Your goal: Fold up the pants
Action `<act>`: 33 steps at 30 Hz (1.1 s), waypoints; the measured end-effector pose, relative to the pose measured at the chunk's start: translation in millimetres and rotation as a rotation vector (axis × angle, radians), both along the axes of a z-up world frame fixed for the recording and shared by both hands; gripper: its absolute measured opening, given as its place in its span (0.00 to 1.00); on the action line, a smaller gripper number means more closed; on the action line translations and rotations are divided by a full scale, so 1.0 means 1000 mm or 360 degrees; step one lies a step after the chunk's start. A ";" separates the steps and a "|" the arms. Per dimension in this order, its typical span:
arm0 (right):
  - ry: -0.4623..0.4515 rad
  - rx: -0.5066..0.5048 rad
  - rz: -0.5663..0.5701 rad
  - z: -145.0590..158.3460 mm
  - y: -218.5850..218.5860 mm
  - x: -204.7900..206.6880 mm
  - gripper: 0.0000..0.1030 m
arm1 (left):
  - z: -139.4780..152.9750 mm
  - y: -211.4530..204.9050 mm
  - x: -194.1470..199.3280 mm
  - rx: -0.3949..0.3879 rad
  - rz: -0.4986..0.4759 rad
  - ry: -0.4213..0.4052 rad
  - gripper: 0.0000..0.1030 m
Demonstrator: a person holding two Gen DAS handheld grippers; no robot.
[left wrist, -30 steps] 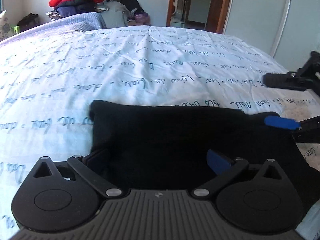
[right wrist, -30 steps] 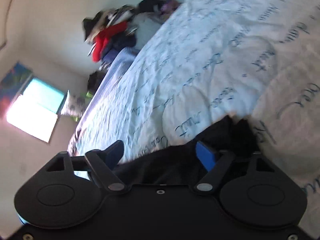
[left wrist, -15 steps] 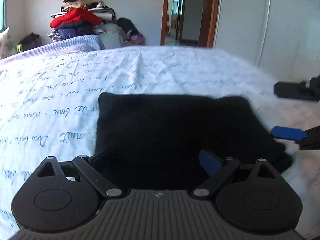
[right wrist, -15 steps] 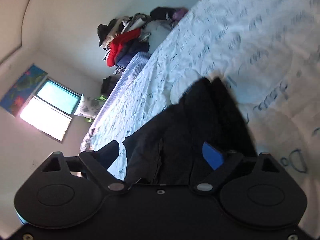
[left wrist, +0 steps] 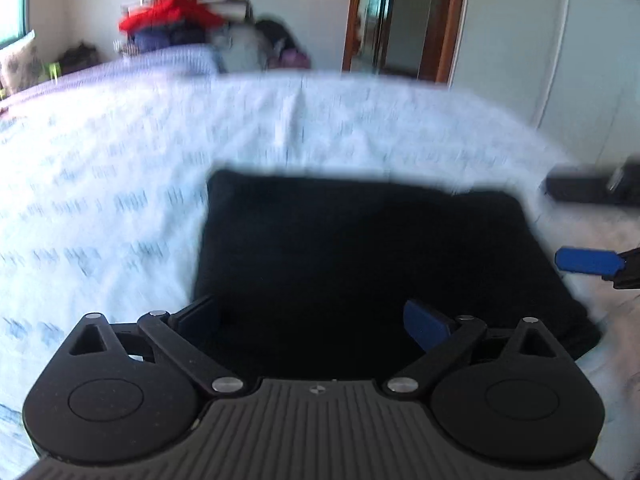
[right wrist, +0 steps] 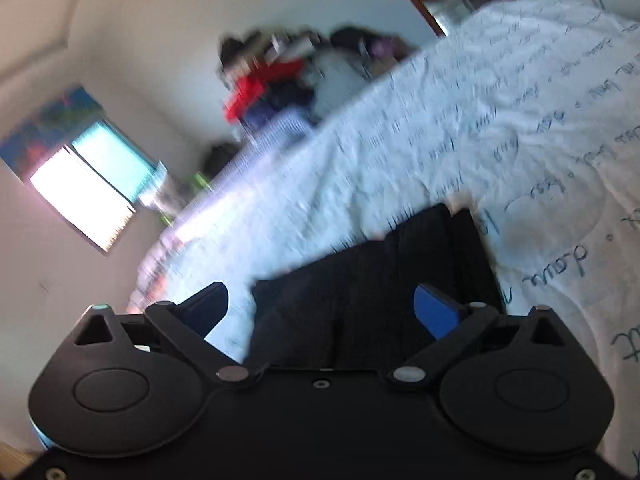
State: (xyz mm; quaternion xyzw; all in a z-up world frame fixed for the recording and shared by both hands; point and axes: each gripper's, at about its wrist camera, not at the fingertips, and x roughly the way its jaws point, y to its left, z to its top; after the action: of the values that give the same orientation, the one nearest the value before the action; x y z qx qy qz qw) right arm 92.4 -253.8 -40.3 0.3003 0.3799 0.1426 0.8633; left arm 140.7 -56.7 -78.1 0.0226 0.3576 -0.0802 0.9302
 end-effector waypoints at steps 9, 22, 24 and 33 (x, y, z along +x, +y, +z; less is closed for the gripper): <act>-0.0189 -0.0470 -0.0083 0.009 0.017 -0.008 0.98 | 0.007 0.009 0.005 0.0018 0.0072 -0.0055 0.99; -0.0158 -0.0672 -0.0125 -0.031 0.021 -0.006 1.00 | -0.002 0.017 0.005 -0.0019 0.0140 -0.0074 1.00; -0.0132 -0.0681 -0.0164 -0.023 0.019 -0.008 0.99 | 0.002 0.017 0.002 0.0003 0.0141 -0.0066 1.00; -0.0170 -0.0700 -0.0089 0.018 0.032 -0.045 1.00 | 0.026 0.027 -0.019 -0.0037 0.0165 0.0014 0.99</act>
State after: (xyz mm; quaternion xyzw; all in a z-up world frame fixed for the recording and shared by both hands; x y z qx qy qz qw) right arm 47.3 -221.6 -22.6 0.1074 0.3471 0.0481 0.9304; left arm 121.4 -29.4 -51.8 -0.0072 0.3614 -0.0362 0.9317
